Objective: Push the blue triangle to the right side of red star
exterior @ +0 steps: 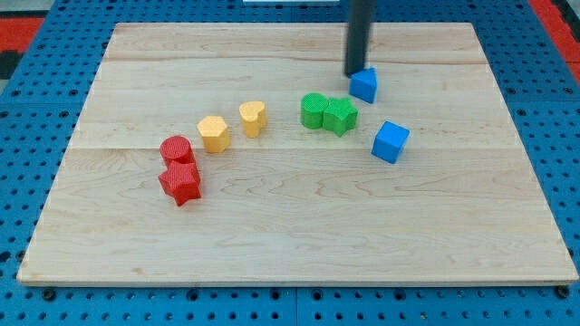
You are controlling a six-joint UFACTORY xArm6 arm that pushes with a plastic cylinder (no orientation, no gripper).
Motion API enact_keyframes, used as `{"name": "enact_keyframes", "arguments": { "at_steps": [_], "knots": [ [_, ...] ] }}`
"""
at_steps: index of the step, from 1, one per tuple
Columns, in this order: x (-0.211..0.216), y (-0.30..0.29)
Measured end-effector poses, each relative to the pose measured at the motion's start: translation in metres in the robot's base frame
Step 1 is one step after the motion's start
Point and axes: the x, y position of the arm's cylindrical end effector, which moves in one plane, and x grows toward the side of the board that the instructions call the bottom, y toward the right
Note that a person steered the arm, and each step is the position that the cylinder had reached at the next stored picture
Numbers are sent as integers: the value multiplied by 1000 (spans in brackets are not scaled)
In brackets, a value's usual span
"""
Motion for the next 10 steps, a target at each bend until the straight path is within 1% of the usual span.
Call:
{"name": "enact_keyframes", "arguments": {
  "at_steps": [1, 2, 3, 4, 5, 7, 9, 10],
  "knots": [
    [19, 27],
    [34, -9],
    [39, -17],
    [51, -4],
    [75, 14],
    [104, 79],
    [157, 86],
    [160, 93]
  ]
}}
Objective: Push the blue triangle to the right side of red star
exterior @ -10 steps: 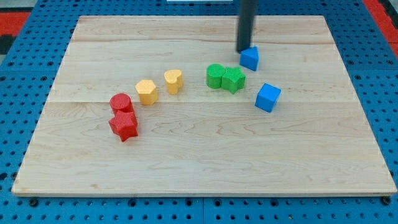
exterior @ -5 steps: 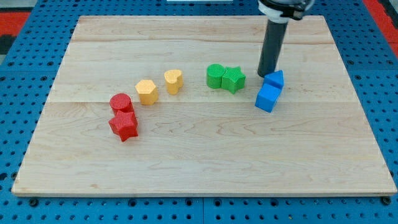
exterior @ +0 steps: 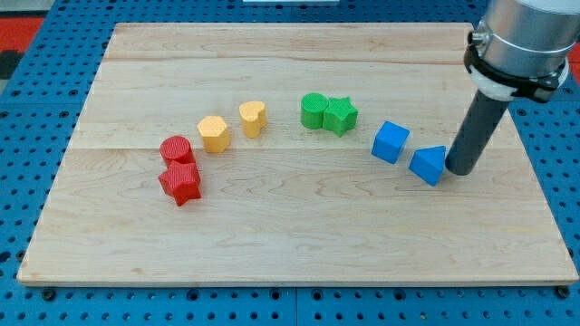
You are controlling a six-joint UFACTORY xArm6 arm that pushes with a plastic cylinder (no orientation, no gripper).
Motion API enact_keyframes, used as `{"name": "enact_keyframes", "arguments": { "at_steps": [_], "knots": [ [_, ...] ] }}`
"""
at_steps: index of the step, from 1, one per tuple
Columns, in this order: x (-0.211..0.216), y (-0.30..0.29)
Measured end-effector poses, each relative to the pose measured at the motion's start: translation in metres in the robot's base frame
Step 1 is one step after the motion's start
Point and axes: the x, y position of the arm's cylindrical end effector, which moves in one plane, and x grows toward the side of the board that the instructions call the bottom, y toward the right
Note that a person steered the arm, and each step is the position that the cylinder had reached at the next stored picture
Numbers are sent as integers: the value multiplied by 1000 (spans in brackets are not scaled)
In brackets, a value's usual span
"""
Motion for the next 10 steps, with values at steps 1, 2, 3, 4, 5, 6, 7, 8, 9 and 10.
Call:
{"name": "enact_keyframes", "arguments": {
  "at_steps": [1, 2, 3, 4, 5, 6, 7, 8, 9, 10],
  "knots": [
    [-27, -1],
    [2, -36],
    [6, -37],
    [24, 17],
    [58, 0],
    [53, -14],
    [47, -29],
    [46, -59],
    [37, -51],
    [19, -14]
  ]
}}
